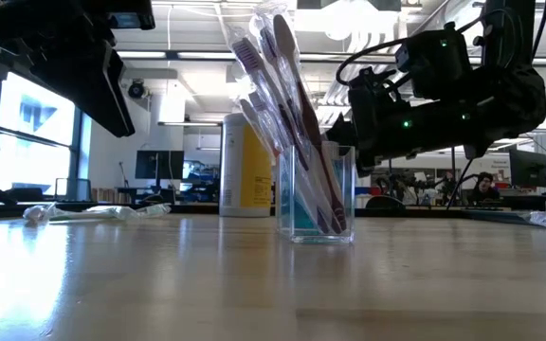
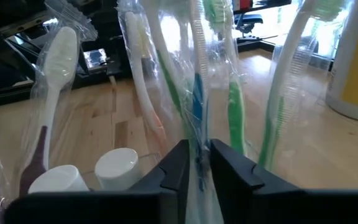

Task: Pick & Place toothbrushing station
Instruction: Put the blue toothbrush into the transparent organizer, then put the purple toothbrush into the transparent organizer

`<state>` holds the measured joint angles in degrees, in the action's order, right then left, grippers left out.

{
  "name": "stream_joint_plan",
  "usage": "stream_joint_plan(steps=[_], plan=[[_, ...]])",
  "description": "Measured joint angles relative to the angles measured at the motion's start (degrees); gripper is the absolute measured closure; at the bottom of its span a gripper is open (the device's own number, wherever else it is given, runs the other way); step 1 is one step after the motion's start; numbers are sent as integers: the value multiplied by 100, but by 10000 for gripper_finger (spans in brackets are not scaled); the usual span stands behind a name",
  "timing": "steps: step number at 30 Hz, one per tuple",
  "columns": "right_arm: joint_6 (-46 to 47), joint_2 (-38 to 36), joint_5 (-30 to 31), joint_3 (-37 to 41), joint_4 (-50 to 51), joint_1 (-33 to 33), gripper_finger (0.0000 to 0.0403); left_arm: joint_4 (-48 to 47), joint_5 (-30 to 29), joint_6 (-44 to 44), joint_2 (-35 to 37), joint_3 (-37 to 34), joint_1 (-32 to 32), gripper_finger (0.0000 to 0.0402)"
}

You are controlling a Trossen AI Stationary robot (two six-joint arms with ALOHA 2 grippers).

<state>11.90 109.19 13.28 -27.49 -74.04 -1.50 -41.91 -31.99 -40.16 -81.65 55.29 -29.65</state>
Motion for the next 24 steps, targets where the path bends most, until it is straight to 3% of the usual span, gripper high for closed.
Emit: stream_joint_plan(steps=[8, 19, 24], plan=[[-9, -137, 3, 2, 158, 0, 299, -1, 1, 0, 0, 0, 0, 192], [26, -451, -24, 2, 837, 0, 198, -4, 0, 2, 0, 4, 0, 192], [205, -885, 154, 2, 1591, 0, 186, 7, 0, 83, 0, 4, 0, 192]])
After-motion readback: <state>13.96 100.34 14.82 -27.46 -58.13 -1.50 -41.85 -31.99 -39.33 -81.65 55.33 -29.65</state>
